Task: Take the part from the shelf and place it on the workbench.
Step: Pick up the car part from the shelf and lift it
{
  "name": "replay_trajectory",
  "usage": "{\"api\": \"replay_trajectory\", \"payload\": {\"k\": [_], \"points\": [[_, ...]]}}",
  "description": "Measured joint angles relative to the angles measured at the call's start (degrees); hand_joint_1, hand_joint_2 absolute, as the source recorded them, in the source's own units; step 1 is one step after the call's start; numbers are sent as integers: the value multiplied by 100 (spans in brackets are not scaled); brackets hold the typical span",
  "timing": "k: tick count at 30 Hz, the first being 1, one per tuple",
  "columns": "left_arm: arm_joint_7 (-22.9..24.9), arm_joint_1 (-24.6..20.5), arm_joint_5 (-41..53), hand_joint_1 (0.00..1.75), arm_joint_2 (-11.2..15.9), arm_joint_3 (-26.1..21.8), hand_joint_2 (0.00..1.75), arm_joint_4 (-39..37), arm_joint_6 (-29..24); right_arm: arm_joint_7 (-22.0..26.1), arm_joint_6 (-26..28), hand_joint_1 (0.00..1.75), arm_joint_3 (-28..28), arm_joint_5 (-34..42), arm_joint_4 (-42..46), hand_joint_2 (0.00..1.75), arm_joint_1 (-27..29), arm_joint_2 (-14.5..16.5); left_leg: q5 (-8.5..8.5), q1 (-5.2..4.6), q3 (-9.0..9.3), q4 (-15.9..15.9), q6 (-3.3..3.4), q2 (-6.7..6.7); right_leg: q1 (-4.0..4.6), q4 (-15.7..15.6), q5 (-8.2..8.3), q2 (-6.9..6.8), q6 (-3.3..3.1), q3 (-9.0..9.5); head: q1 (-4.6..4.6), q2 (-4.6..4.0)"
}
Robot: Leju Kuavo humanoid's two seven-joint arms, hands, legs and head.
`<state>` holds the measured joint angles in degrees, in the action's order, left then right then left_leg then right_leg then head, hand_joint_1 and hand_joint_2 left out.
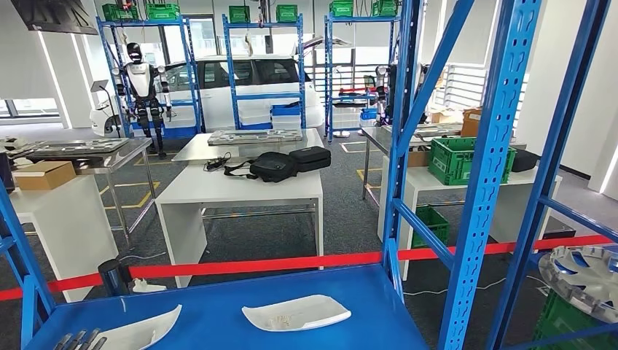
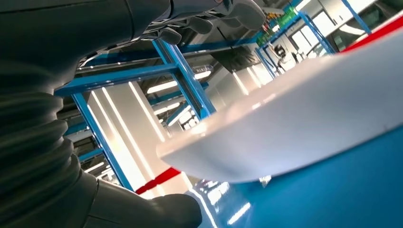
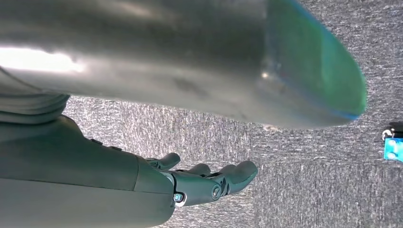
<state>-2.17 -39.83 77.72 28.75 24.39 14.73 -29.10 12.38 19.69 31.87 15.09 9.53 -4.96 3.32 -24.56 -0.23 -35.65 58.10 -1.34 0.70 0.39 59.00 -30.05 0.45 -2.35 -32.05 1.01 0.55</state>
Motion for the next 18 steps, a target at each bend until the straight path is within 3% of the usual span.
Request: {"api": "replay_trajectory", "payload": {"k": [11,13,15,17,18], "points": [[-47,2,-74,0,-55,-2,175,-9,416,53,3,0,-14,17,0,0,1,0,-3,0,0,0,1,0,0,-2,0,0,0,1,0,0],[-54,3,-85,24,-62,-6,175,-9,416,68,3,0,-23,17,0,0,2,0,-3,0,0,0,1,0,0,-3,0,0,0,1,0,0],[-78,6,-107,111,-66,-16,175,-9,416,78,3,0,-38,17,0,0,2,0,-3,0,0,0,1,0,0,-3,0,0,0,2,0,0],[-101,12,-144,175,-66,-40,175,-9,414,87,2,0,-50,17,0,0,3,0,-3,0,0,0,1,0,0,-3,0,0,0,2,0,0],[-105,16,-160,175,-66,-55,175,-9,412,91,0,0,-53,17,0,0,3,0,-3,0,0,0,1,0,0,-3,0,0,0,2,0,0]]}}
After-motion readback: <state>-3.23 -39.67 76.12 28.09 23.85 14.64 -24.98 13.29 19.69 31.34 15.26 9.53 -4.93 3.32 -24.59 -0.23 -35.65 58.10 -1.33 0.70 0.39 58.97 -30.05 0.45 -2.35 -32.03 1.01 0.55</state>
